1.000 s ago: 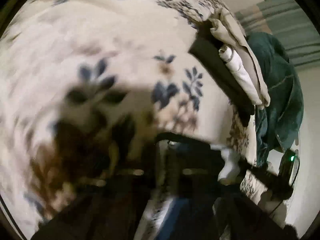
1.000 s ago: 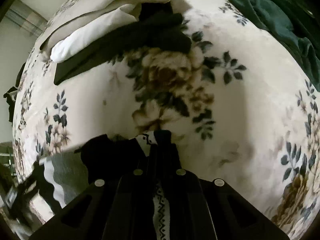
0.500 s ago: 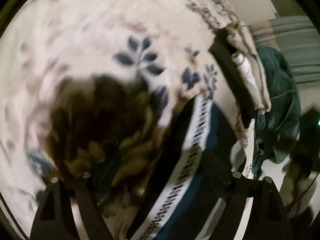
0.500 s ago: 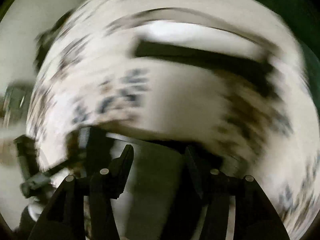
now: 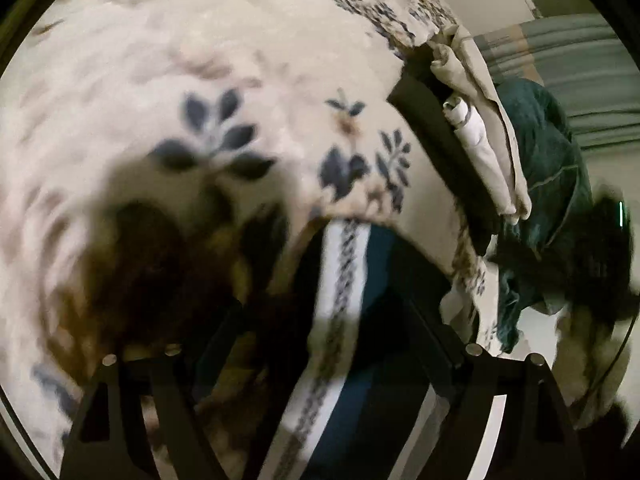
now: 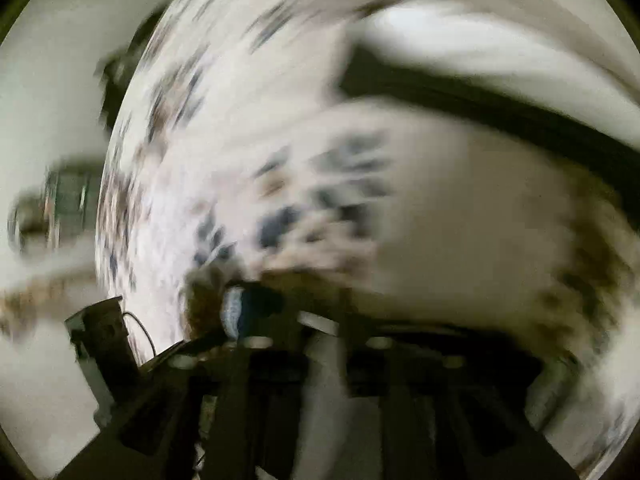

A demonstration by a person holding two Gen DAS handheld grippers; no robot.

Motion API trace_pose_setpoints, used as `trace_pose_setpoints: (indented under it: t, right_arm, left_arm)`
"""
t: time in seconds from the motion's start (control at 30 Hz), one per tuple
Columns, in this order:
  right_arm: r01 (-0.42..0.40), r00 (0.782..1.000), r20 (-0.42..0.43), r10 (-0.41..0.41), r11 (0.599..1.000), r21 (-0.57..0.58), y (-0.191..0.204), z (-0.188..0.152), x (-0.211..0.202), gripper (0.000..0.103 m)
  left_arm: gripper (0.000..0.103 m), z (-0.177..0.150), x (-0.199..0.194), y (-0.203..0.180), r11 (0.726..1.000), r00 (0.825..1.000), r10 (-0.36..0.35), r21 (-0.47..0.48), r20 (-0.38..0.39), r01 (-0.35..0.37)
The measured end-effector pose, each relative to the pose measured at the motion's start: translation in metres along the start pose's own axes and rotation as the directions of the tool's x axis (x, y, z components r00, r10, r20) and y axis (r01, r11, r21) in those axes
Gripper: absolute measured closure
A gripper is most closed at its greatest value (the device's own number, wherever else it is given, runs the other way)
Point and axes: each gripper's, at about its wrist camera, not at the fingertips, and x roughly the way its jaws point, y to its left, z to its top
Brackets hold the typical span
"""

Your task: Fold small clothes

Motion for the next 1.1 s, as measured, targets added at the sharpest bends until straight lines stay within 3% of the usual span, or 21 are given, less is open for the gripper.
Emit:
trace_pose_setpoints:
  t: [0.03, 0.1, 0.13, 0.17, 0.23, 0.27, 0.3, 0.33, 0.4, 0.47, 0.53, 0.6, 0.67, 0.7, 0.73, 0.83, 0.9, 1.0, 1.1]
  right_arm:
    - [0.045, 0.999, 0.027, -0.047, 0.998, 0.05, -0.023, -0.01, -0.011, 0.044]
    - [0.101, 0.994, 0.023, -0.107, 0.979, 0.175, -0.078, -0.033, -0.022, 0.043]
    - [0.102, 0.995, -0.011, -0.103, 0.964, 0.246, -0.106, -0.045, -0.018, 0.043]
    - [0.092, 0.996, -0.042, -0.083, 0.95, 0.298, -0.127, -0.056, -0.01, 0.043]
    - [0.03, 0.996, -0.089, 0.004, 0.927, 0.374, -0.156, -0.078, 0.011, 0.043]
    - [-0.038, 0.994, -0.078, 0.074, 0.921, 0.387, -0.16, -0.085, 0.018, 0.046]
    - [-0.14, 0.988, -0.009, 0.154, 0.918, 0.372, -0.159, -0.093, 0.019, 0.085]
    - [-0.146, 0.989, 0.033, 0.144, 0.926, 0.347, -0.155, -0.098, 0.017, 0.098]
    - [-0.136, 0.985, 0.143, 0.093, 0.934, 0.33, -0.155, -0.105, 0.002, 0.098]
    - [-0.131, 0.978, 0.204, 0.053, 0.911, 0.392, -0.171, -0.109, -0.01, 0.1]
    - [-0.118, 0.981, 0.189, 0.039, 0.896, 0.428, -0.183, -0.108, -0.007, 0.101]
    - [-0.138, 0.987, 0.138, 0.086, 0.891, 0.433, -0.188, -0.109, 0.002, 0.1]
    - [-0.161, 0.986, 0.104, 0.128, 0.879, 0.449, -0.192, -0.116, -0.002, 0.093]
    - [-0.167, 0.985, 0.105, 0.134, 0.88, 0.444, -0.194, -0.123, -0.011, 0.078]
    - [-0.169, 0.985, 0.107, 0.136, 0.882, 0.439, -0.194, -0.131, -0.018, 0.055]
    - [-0.191, 0.982, 0.086, 0.171, 0.882, 0.431, -0.191, -0.171, -0.031, 0.038]
    - [-0.206, 0.975, 0.019, 0.222, 0.867, 0.454, -0.19, -0.204, -0.017, 0.038]
    - [-0.164, 0.972, -0.065, 0.224, 0.856, 0.49, -0.182, -0.237, 0.015, 0.038]
    - [-0.223, 0.967, 0.01, 0.253, 0.832, 0.509, -0.174, -0.26, 0.016, 0.094]
  left_arm:
    - [0.021, 0.005, 0.007, -0.001, 1.0, 1.0, 0.004, -0.004, -0.013, -0.004]
    - [0.023, 0.014, 0.024, -0.003, 1.0, 0.999, 0.005, -0.01, -0.042, -0.005]
    - [0.037, 0.018, 0.029, -0.006, 1.0, 0.999, 0.001, -0.002, -0.037, -0.001]
    - [0.073, 0.02, 0.031, -0.011, 1.0, 1.0, -0.004, 0.015, -0.031, 0.005]
    - [0.077, 0.022, 0.034, -0.021, 0.998, 0.999, 0.015, 0.059, -0.03, -0.013]
    - [0.078, 0.022, 0.033, -0.028, 0.996, 1.0, 0.023, 0.09, -0.016, -0.021]
    - [0.078, 0.022, 0.032, -0.032, 0.993, 0.999, 0.03, 0.11, -0.01, -0.029]
    - [0.078, 0.023, 0.032, -0.033, 0.992, 0.999, 0.04, 0.118, -0.01, -0.038]
    - [0.079, 0.026, 0.033, -0.028, 0.993, 0.999, 0.046, 0.113, -0.012, -0.044]
    - [0.079, 0.031, 0.039, -0.02, 0.996, 0.998, 0.048, 0.08, -0.031, -0.045]
    - [0.078, 0.034, 0.045, -0.016, 0.997, 0.997, 0.055, 0.064, -0.049, -0.052]
    - [0.073, 0.037, 0.045, -0.017, 0.998, 0.995, 0.046, 0.043, -0.084, -0.042]
    - [0.053, 0.033, 0.03, -0.02, 0.998, 0.994, 0.049, 0.047, -0.1, -0.044]
    - [0.044, 0.027, 0.018, -0.022, 0.997, 0.995, 0.048, 0.063, -0.091, -0.042]
    - [0.029, 0.02, 0.007, -0.023, 0.997, 0.996, 0.045, 0.073, -0.082, -0.039]
    - [0.029, -0.009, -0.022, -0.02, 0.996, 0.997, 0.031, 0.08, -0.077, -0.025]
    - [0.029, -0.033, -0.03, -0.014, 0.996, 0.994, 0.051, 0.073, -0.096, -0.044]
    - [0.029, -0.069, -0.022, -0.001, 0.993, 0.982, 0.107, 0.064, -0.154, -0.098]
    - [0.03, -0.096, -0.014, 0.012, 0.992, 0.976, 0.124, 0.039, -0.18, -0.119]
